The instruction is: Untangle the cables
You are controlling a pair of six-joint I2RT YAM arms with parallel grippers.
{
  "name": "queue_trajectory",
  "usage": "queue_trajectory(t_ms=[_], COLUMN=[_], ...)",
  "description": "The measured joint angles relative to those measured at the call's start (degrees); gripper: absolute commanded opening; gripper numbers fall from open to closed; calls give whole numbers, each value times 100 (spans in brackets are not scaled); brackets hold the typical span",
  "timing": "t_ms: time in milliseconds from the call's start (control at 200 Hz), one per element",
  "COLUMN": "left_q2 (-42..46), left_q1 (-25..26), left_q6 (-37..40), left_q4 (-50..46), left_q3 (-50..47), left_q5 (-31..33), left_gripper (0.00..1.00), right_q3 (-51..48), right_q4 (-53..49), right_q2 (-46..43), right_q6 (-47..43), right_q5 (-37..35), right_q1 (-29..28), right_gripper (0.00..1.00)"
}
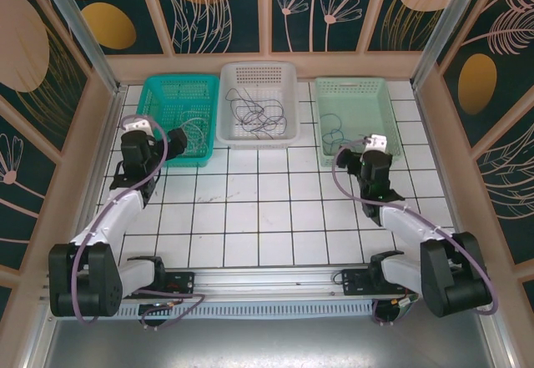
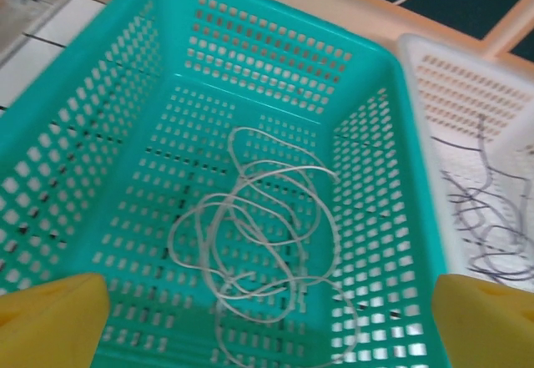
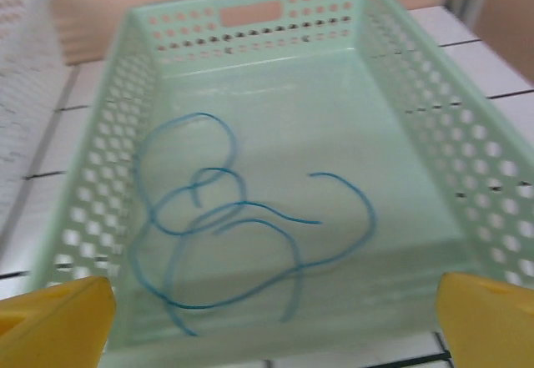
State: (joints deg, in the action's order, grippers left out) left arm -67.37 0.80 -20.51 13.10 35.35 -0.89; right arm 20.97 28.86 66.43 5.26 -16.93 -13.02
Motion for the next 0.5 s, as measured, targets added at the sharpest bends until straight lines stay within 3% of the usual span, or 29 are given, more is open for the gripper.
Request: queue_trajectory(t_ms=[315, 500], left_q2=[501, 481], left_q1=[0, 0], left_q6=[457, 629], left_q4=[1040, 1617], left_q3=[-918, -1241], left_q5=[813, 925], left_gripper=[99, 99], right_q3=[-621, -850], right_q4=[2389, 3418], right_q2=[850, 1718], right_q6=[-487, -608], right_q5=[107, 387], right_q1=[835, 911], right_gripper=[98, 96])
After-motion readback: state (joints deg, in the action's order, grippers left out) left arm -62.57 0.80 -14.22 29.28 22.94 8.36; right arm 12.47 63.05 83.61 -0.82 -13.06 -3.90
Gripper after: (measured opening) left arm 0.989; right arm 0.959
